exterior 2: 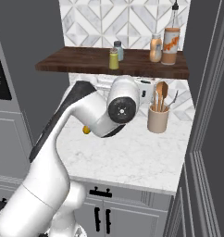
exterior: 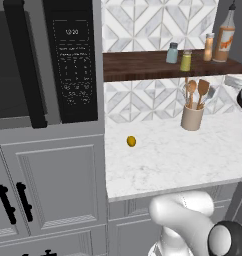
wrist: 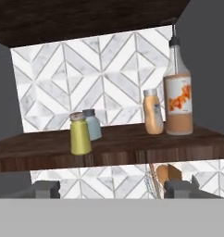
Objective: Put the shaker and condiment bottle from the counter next to their counterparts in the cabinet.
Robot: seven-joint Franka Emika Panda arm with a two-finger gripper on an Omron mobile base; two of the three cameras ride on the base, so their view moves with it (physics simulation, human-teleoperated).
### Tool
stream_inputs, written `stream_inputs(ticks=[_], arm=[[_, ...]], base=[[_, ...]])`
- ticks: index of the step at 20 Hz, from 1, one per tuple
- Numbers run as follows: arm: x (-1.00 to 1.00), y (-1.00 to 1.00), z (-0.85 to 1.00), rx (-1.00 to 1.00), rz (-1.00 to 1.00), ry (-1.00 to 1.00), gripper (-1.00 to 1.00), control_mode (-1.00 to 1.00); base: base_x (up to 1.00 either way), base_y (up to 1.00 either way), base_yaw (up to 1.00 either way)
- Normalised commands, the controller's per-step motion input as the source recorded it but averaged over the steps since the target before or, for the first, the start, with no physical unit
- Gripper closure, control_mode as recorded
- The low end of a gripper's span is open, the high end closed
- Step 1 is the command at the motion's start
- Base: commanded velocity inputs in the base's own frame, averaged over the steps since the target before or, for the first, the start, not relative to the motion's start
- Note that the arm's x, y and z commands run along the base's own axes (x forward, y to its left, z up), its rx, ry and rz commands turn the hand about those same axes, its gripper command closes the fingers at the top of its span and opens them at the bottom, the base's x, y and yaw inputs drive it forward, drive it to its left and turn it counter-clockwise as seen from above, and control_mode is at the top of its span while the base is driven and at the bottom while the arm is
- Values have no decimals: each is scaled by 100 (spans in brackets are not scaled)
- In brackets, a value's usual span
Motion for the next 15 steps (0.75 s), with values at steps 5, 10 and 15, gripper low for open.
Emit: stream_inputs(ticks=[5,10,15], arm=[[-100,0,0,0,0,-1,-100,-100],[-100,0,0,0,0,-1,-100,-100],[-100,2,0,0,0,0,-100,-100]], base=[[0,0,0],[0,0,0],[0,0,0]])
